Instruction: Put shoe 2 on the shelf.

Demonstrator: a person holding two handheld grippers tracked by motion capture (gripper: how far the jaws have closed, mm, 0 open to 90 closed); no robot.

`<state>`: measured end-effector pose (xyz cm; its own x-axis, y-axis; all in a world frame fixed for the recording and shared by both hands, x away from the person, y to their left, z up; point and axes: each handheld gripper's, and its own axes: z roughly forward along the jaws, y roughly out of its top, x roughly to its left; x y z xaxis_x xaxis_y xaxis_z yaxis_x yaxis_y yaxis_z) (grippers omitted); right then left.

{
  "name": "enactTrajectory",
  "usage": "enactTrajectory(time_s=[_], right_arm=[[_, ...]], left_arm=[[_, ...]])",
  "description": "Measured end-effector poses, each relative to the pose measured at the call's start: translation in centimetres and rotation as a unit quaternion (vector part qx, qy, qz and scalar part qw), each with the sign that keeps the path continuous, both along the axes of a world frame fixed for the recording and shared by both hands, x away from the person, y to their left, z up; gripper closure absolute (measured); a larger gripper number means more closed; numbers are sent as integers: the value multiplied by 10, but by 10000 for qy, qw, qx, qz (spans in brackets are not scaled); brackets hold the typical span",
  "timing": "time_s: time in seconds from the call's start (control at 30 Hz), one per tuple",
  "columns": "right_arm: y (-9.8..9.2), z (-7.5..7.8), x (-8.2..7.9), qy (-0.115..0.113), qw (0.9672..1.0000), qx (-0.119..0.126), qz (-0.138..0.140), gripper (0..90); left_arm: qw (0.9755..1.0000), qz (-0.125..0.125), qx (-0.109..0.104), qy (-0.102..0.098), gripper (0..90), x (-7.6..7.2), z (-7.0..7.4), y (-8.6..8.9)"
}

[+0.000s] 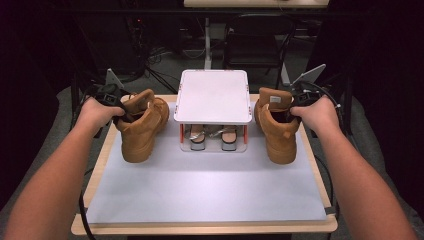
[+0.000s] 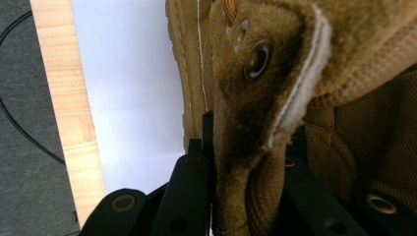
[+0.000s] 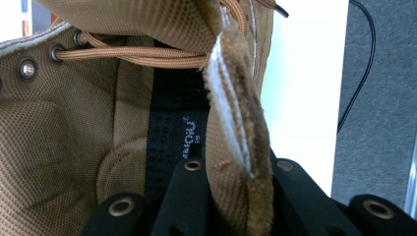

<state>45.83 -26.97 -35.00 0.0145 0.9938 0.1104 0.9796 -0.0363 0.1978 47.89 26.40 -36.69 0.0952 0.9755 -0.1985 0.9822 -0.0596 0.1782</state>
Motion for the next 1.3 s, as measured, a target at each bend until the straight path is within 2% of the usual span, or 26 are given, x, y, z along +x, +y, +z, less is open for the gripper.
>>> enactTrajectory(time_s=[0.13,0.17,0.33,0.43,0.53,0.73,0.97,1.13,1.3], right_arm=[[-1,1,6,-21,9999,54,-155,847],[-1,1,10,-34,9997,62,-244,847],[0,1,17,-3,9990,111,-423,847],[-2,4,21,-27,9978,304,-586,846],[-3,8,22,-66,9970,389,-667,846],[-2,25,23,-214,9960,433,-757,846],[1,49,23,-416,9950,388,-816,846],[4,68,21,-603,9935,430,-862,846],[9,82,20,-719,9928,398,-870,846]], left_arm=[[9998,170,-140,9,842,4,2,3],[9995,271,-155,-3,842,6,4,2],[9989,424,-183,-3,841,10,10,-1],[9981,536,-310,-16,841,14,13,-3],[9979,570,-306,-51,841,15,15,-4],[9974,651,-283,-135,841,20,25,-10],[9979,585,-176,-203,840,25,45,-19],[9974,590,-207,-366,841,25,63,-24],[9973,580,-207,-412,840,25,74,-27]])
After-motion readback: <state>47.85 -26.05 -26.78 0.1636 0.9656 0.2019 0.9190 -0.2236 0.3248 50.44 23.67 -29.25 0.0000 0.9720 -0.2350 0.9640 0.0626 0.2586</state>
